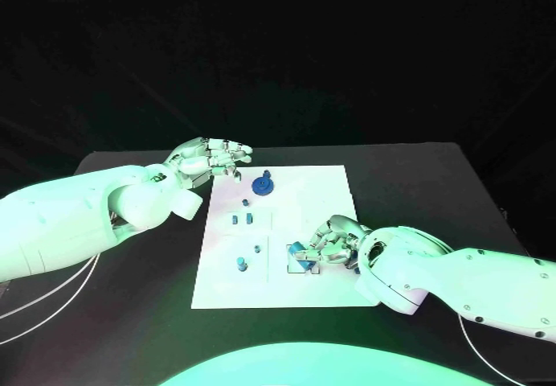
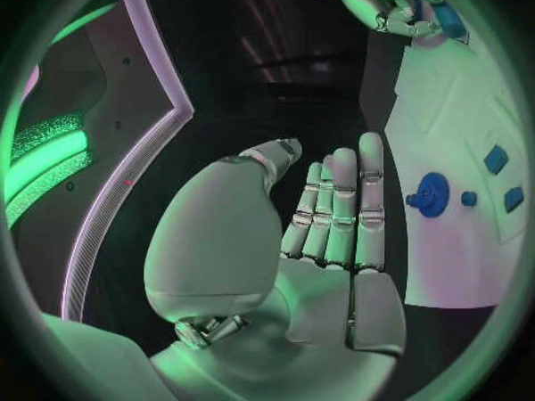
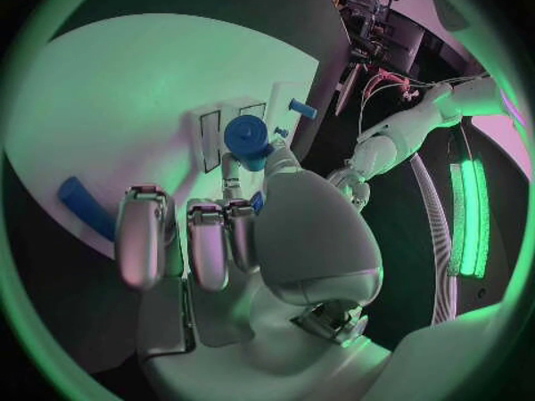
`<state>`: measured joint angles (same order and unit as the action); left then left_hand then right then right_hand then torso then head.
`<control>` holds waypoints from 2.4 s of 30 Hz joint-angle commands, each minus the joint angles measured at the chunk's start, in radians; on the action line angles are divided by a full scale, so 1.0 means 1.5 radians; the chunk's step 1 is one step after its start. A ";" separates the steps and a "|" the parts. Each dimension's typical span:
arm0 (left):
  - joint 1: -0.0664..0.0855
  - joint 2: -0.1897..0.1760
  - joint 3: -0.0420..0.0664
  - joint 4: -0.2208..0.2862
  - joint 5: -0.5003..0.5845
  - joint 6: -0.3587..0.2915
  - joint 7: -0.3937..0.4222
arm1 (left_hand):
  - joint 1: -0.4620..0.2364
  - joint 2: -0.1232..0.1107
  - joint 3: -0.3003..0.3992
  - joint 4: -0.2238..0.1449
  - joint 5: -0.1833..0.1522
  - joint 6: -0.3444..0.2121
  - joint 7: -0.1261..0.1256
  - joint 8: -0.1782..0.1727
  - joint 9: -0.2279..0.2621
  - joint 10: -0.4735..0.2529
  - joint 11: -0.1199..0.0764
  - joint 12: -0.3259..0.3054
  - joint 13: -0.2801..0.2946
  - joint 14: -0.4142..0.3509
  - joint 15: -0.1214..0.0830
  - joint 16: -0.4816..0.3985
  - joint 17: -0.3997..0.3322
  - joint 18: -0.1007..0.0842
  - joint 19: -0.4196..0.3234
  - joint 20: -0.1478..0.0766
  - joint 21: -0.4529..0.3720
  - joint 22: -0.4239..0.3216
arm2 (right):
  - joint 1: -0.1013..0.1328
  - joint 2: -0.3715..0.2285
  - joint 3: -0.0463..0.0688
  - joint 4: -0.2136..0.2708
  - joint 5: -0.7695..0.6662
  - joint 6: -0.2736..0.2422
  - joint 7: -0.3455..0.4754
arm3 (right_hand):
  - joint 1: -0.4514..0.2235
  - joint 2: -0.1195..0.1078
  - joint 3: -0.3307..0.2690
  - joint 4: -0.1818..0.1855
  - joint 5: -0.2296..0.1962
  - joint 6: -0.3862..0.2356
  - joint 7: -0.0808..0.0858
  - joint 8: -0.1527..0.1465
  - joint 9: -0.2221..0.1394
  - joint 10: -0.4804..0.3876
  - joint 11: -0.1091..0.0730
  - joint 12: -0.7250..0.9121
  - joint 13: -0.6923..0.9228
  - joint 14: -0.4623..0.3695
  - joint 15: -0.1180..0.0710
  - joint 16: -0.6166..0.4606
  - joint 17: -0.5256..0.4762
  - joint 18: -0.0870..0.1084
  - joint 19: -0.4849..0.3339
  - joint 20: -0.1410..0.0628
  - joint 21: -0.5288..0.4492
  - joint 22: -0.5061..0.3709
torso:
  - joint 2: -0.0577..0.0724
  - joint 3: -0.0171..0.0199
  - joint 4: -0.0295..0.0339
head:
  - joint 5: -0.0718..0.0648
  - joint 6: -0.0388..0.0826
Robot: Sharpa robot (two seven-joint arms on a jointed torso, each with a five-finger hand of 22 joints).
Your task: Assemble the parts on the task board
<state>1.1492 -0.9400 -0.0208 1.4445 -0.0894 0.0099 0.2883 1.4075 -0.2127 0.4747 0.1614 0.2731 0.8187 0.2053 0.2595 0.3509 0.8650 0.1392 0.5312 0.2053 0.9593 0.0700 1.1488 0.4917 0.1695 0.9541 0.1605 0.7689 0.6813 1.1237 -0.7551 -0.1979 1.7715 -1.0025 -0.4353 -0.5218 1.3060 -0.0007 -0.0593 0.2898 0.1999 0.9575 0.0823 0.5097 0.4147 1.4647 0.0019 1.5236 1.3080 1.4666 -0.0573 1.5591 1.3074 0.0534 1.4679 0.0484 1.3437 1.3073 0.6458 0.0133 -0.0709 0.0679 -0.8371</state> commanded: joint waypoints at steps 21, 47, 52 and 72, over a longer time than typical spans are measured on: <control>0.000 0.001 0.000 0.000 0.000 0.012 0.003 | 0.006 -0.001 -0.002 -0.001 0.003 -0.004 -0.001 0.003 -0.001 -0.003 0.001 0.002 -0.001 -0.004 -0.001 -0.003 -0.001 0.009 0.004 0.000 -0.002 -0.001 | -0.003 0.006 -0.001 -0.002 -0.026 0.027 0.002 | -0.147 -0.022 -0.057 0.003 0.002 0.004 -0.006 0.013 0.029 0.040 -0.001 -0.007 0.133 0.064 -0.003 0.001 0.148 -0.002 0.013 -0.002 -0.008 0.097 | 0.000 0.0007 -0.0003 | 0.001 0.000; 0.000 -0.001 0.000 0.001 -0.002 0.010 0.003 | 0.006 -0.001 -0.003 0.000 0.003 -0.005 -0.001 0.004 -0.001 -0.003 0.001 0.002 -0.001 -0.004 -0.001 -0.003 -0.001 0.009 0.005 0.000 -0.003 -0.001 | -0.011 -0.042 -0.001 0.041 -0.049 0.050 0.034 | -0.019 -0.019 -0.028 -0.017 0.005 0.001 -0.010 0.016 0.043 0.043 -0.005 -0.006 0.137 0.064 -0.007 0.001 0.147 -0.003 0.015 -0.005 -0.009 0.102 | 0.000 0.0009 -0.0008 | 0.002 -0.004; 0.000 0.000 0.000 0.001 -0.002 0.010 0.004 | 0.006 -0.001 -0.003 0.000 0.003 -0.005 -0.001 0.004 -0.001 -0.003 0.001 0.002 -0.001 -0.004 -0.001 -0.003 -0.001 0.009 0.005 0.000 -0.003 -0.001 | -0.015 -0.036 -0.001 0.036 -0.050 0.048 0.033 | -0.013 -0.018 -0.025 -0.016 0.005 0.003 -0.011 0.016 0.042 0.042 -0.006 -0.008 0.136 0.064 -0.007 0.001 0.148 -0.003 0.015 -0.005 -0.009 0.102 | 0.000 0.0008 -0.0001 | 0.002 -0.004; 0.000 -0.001 0.000 0.000 -0.002 0.011 0.003 | 0.006 -0.001 -0.003 0.000 0.003 -0.005 -0.001 0.004 -0.001 -0.003 0.001 0.002 -0.001 -0.004 -0.001 -0.003 -0.001 0.009 0.005 0.000 -0.003 -0.001 | -0.023 -0.019 -0.001 0.017 -0.062 0.030 0.023 | -0.005 -0.009 -0.015 -0.007 0.005 0.006 -0.012 0.015 0.042 0.043 -0.007 -0.007 0.136 0.064 -0.008 0.001 0.148 -0.003 0.015 -0.006 -0.009 0.103 | 0.000 0.0003 -0.0002 | 0.004 -0.006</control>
<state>1.1492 -0.9424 -0.0208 1.4432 -0.0906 0.0110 0.2867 1.4075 -0.2127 0.4748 0.1614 0.2731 0.8187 0.2053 0.2595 0.3498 0.8651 0.1393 0.5312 0.2045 0.9593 0.0700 1.1488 0.4917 0.1695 0.9542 0.1605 0.7689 0.6806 1.0910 -0.7856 -0.1995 1.7977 -1.0747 -0.3847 -0.4904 1.2901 -0.0160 -0.0875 0.2800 0.2048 0.9646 0.0676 0.5380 0.4790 1.4685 -0.0019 1.5180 1.3077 1.4666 -0.0647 1.5591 1.3076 0.0534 1.4642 0.0448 1.3340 1.3073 0.6454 0.0133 -0.0706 0.0733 -0.8466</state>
